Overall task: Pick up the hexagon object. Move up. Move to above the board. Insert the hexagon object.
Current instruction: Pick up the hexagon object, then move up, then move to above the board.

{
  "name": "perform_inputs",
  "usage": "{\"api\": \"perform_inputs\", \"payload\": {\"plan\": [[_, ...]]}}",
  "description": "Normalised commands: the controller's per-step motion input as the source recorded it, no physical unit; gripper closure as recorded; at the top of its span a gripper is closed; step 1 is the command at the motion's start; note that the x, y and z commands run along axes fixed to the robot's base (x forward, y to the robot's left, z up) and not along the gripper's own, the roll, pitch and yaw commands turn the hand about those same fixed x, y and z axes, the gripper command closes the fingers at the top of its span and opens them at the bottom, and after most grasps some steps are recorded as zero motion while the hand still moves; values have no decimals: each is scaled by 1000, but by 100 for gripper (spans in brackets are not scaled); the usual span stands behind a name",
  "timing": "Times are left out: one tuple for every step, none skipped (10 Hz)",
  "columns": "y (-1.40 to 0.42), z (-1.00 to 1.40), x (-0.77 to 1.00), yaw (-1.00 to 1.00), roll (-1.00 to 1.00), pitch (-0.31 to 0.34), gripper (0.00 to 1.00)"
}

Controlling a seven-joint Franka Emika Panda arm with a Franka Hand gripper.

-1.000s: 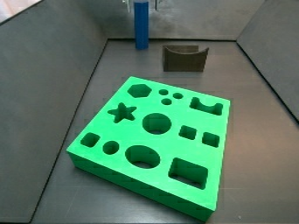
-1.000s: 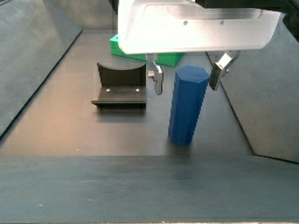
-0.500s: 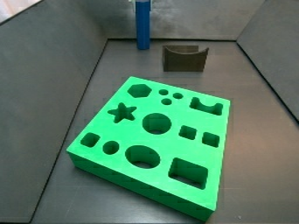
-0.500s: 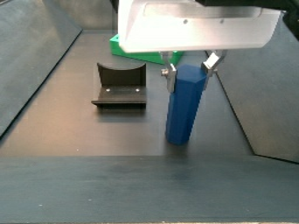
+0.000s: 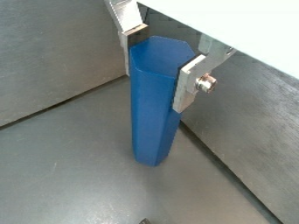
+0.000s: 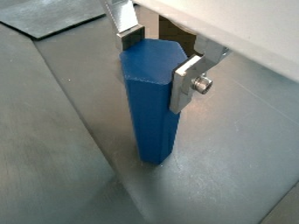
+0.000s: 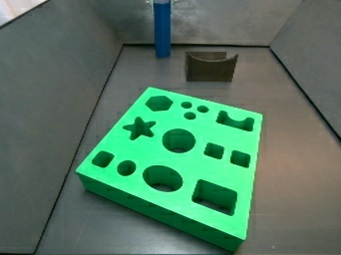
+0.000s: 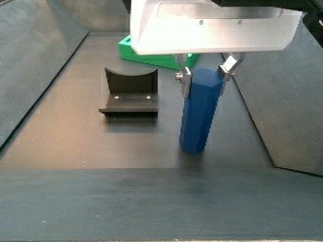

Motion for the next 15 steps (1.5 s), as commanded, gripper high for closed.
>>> {"api": "perform_inputs", "payload": {"plan": [[0,0,0,0,0,0,100],[0,0,0,0,0,0,100],[0,0,0,0,0,0,100],[0,833,0,0,0,0,100],[-65,856,-15,-33,-14,-8,100],[-50,723,-44,-31,3,9,100],[-36,633,-41,-29,19,17,100],[-11,376,-27,-14,48,41,100],[-9,271,-22,-8,55,54,100],[53,1000,54,246,-152,247,100],[55,1000,60,235,-146,259,100],[53,1000,62,176,-123,237,100],[50,1000,56,120,-90,191,100],[44,982,36,69,-50,132,100],[31,825,20,46,-25,106,100]]}}
